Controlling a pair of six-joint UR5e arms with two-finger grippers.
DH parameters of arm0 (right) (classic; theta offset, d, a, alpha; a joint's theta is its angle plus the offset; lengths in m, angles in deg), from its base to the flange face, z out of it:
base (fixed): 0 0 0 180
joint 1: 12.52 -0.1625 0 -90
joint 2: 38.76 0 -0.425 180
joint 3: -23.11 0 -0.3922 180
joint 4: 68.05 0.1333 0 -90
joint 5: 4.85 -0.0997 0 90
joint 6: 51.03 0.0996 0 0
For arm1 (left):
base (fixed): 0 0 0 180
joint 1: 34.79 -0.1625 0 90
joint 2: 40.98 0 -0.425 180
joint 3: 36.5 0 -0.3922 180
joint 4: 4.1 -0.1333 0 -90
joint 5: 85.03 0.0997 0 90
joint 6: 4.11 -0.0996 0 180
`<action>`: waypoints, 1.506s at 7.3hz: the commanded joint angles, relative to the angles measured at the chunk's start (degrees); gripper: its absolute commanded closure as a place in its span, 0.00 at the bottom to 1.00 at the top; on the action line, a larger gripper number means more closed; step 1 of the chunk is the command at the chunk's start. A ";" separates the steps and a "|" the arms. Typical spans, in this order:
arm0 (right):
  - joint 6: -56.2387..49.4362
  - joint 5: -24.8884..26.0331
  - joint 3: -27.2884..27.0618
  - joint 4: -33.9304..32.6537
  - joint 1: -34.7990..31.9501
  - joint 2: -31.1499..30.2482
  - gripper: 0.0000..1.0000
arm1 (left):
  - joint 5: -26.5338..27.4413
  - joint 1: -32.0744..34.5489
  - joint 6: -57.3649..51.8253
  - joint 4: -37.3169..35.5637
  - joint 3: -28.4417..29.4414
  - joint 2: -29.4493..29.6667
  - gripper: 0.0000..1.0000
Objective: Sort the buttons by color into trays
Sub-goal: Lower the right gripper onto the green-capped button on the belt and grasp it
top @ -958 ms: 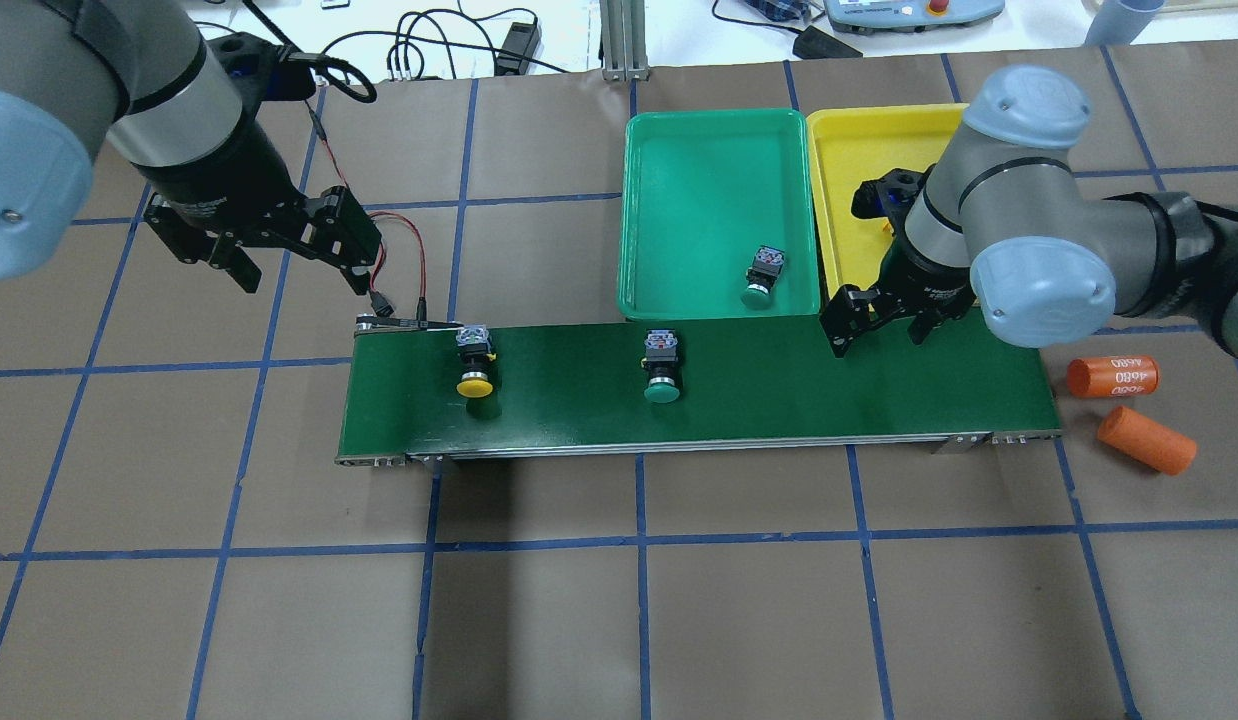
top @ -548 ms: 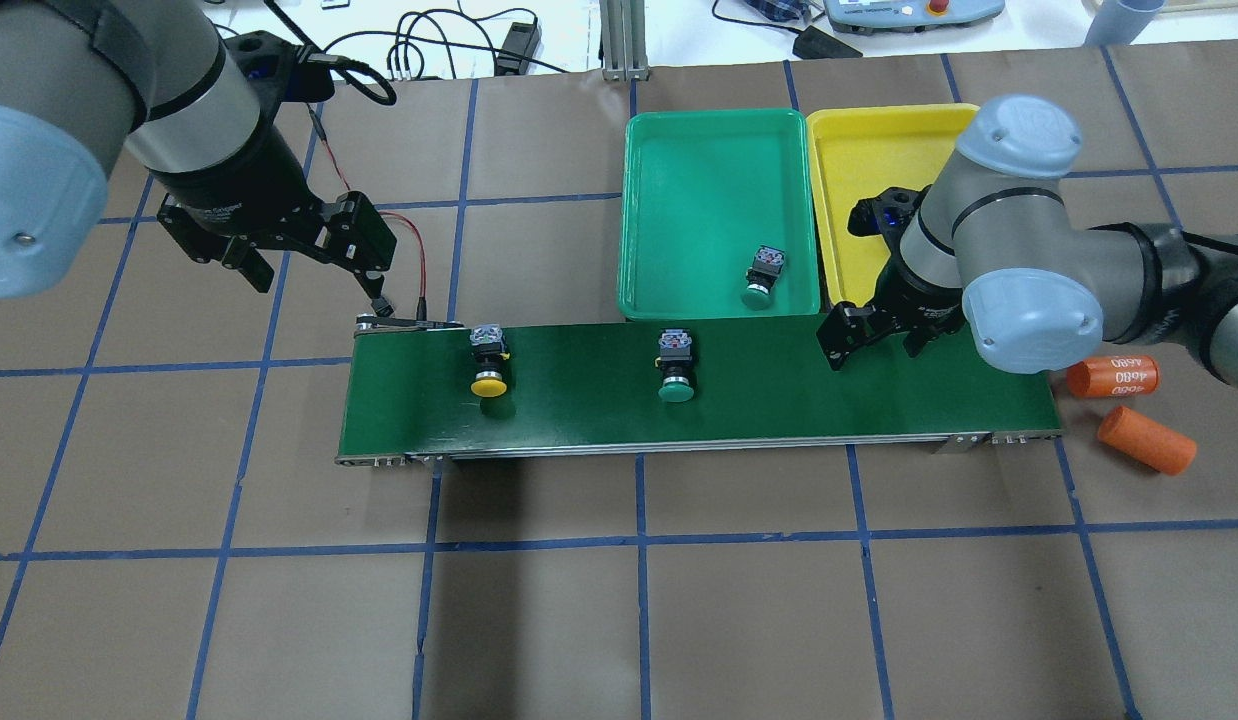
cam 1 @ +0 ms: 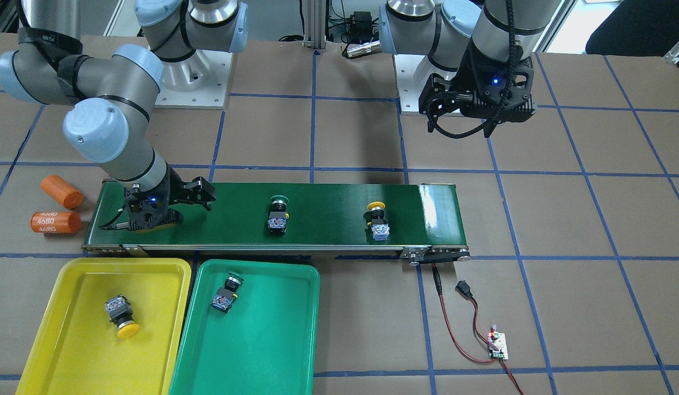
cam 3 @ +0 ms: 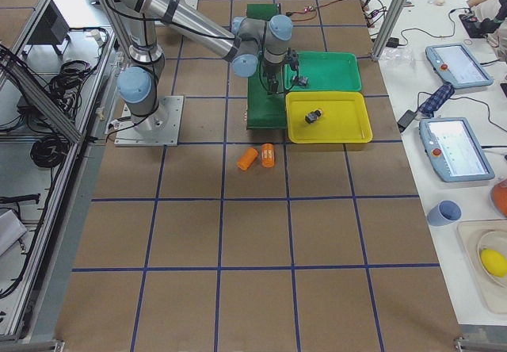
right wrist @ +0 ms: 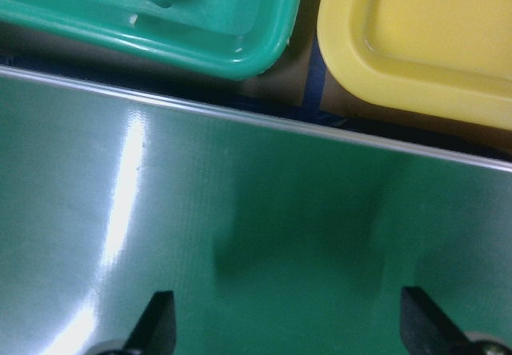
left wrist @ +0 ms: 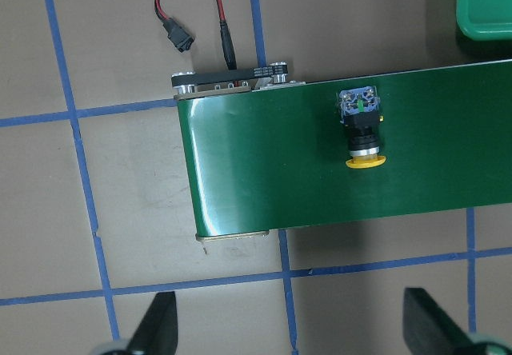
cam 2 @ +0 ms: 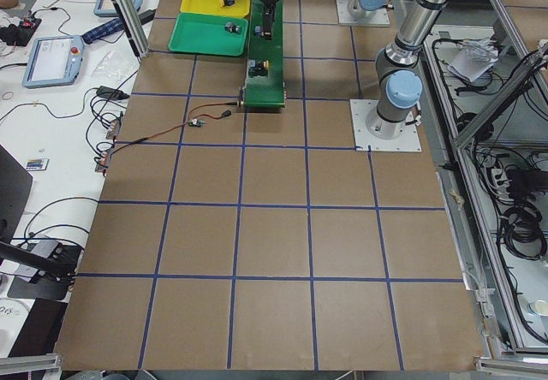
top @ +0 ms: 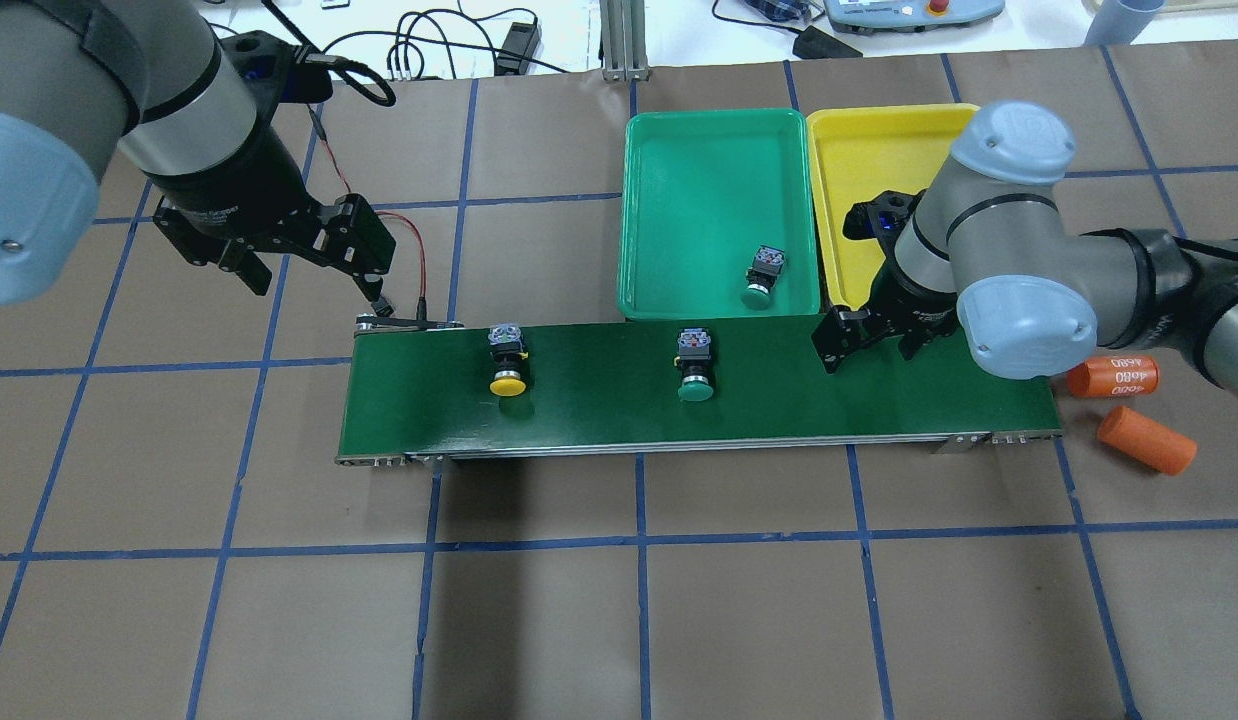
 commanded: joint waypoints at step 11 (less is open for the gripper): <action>18.68 0.98 1.14 -4.90 -13.08 2.38 0.24 | 0.00 0.47 -0.35 0.08 -1.31 -0.76 0.00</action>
